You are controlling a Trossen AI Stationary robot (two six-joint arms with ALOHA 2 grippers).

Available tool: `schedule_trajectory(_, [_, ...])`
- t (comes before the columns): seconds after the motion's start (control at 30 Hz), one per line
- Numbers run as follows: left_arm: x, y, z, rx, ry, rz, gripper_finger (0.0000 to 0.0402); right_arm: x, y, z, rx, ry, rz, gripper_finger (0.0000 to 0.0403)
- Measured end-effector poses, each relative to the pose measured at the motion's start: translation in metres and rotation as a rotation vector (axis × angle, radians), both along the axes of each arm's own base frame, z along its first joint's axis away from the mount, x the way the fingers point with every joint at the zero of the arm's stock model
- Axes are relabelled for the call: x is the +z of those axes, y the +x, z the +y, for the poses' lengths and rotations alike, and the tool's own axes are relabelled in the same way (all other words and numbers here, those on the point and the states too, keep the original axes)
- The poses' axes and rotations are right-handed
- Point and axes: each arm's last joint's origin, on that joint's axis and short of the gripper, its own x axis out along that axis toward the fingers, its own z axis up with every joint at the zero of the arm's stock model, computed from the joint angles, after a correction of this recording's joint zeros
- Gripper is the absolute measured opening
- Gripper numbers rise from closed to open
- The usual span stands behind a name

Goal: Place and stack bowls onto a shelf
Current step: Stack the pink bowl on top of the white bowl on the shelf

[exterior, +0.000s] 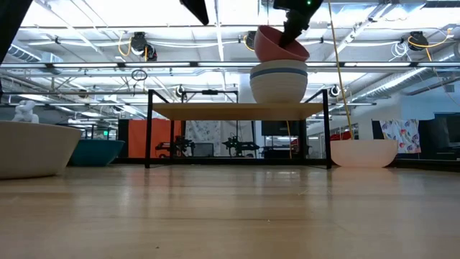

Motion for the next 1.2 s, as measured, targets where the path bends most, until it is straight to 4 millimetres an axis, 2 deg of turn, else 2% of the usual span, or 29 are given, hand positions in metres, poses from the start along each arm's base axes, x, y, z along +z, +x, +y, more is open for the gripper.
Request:
schedule_trajectory(0.4, [0.0,-0.001,0.005,0.014,0.0,0.0,0.0079,-0.005,0.0,-0.007,0.026,-0.018,0.05,0.0006])
schedule_trajectory(0.77, [0.0,-0.001,0.004,0.017,-0.002,-0.001,0.0079,-0.005,0.001,-0.006,0.037,-0.028,0.055,0.0078])
schedule_trajectory(1.03, [0.001,0.001,0.005,0.011,0.006,-0.02,0.0079,0.009,-0.004,0.009,0.113,-0.11,0.049,0.0129])
schedule_trajectory(1.2, [0.012,0.013,0.009,-0.049,0.089,-0.164,0.0079,0.024,-0.012,0.019,0.135,-0.181,-0.004,0.0141])
